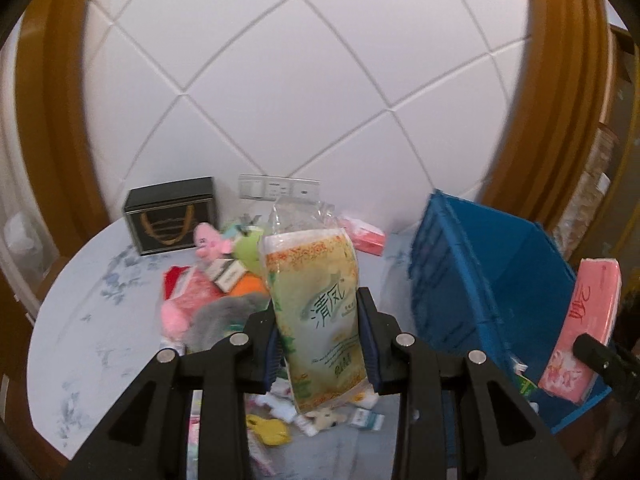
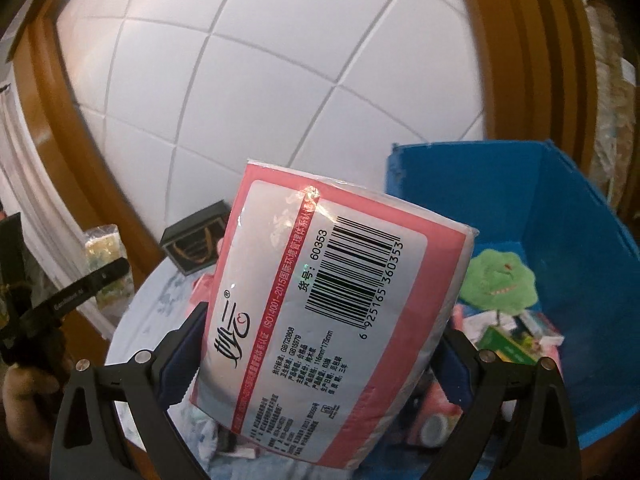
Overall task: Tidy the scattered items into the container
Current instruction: 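Carry both tissue packs over the blue crate with both tools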
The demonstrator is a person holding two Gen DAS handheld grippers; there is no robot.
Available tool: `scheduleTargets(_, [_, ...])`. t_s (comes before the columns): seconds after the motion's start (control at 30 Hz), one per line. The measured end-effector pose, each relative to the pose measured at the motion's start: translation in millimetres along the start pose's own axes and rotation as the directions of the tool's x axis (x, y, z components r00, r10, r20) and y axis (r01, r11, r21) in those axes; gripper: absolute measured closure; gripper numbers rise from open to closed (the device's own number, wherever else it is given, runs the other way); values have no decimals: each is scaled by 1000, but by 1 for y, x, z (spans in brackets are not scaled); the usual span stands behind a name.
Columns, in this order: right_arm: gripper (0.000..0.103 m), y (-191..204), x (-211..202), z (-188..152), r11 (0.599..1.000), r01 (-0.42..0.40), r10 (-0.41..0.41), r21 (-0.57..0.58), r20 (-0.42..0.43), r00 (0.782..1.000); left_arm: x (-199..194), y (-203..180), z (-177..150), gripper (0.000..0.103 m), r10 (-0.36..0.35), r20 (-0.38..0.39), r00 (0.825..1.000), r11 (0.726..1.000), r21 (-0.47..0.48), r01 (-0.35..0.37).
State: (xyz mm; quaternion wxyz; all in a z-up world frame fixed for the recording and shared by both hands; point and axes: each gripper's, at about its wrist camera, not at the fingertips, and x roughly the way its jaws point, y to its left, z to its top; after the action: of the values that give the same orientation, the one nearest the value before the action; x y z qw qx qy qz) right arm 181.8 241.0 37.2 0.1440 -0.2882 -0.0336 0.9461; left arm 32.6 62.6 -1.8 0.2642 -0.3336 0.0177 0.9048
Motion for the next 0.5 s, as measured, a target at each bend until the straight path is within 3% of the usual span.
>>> scheduleTargets(0.23, [5,-46,-25,11,998,44,-45,45,40,998,20,-62,5,70,-87,-27,996,993,80,89])
scheduleTargets(0.5, [5,-104,-45,18,986,120,-127,119,48,991,34,-138,10,70,-196,-62,979,961,186,204])
